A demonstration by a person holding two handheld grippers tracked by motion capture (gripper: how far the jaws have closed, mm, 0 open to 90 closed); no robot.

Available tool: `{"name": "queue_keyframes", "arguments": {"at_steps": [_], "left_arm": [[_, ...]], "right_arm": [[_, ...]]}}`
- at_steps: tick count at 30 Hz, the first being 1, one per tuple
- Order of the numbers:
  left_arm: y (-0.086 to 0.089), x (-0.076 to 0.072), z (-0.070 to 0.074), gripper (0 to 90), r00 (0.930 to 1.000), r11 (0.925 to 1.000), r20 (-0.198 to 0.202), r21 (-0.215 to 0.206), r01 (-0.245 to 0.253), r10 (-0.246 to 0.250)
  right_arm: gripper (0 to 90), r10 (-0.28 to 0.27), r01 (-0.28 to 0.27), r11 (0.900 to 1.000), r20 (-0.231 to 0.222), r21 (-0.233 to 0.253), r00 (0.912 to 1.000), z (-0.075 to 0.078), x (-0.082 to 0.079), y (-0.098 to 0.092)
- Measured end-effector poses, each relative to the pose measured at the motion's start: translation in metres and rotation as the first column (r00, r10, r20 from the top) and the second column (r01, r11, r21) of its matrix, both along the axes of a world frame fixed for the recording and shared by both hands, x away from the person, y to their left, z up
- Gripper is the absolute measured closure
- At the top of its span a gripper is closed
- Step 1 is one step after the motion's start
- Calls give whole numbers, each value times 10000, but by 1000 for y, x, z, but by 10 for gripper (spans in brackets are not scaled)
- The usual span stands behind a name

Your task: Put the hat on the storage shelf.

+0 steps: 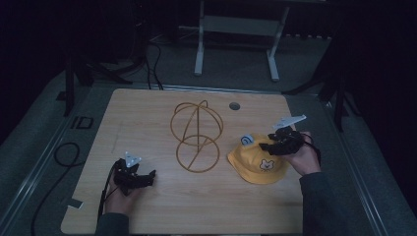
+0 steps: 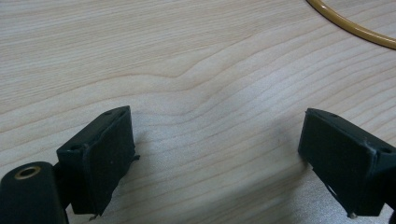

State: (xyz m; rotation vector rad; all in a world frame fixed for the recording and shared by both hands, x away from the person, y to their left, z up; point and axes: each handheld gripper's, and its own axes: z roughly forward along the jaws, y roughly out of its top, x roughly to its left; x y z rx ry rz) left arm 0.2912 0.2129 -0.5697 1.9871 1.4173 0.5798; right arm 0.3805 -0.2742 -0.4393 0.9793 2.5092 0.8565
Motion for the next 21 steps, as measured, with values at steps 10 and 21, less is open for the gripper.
{"name": "queue_keyframes", "arguments": {"at_steps": [10,21], "left_arm": [[0,0,0,105,10000,10000,2,10,6,-6],[0,0,0,105,10000,10000,0,15,8,-8]], "right_arm": [[695,738,-739,9970,-80,-238,9972,-2,-1,-2],[743,1217,-1221,9924,-210,-182,9923,2,-4,-5]]}}
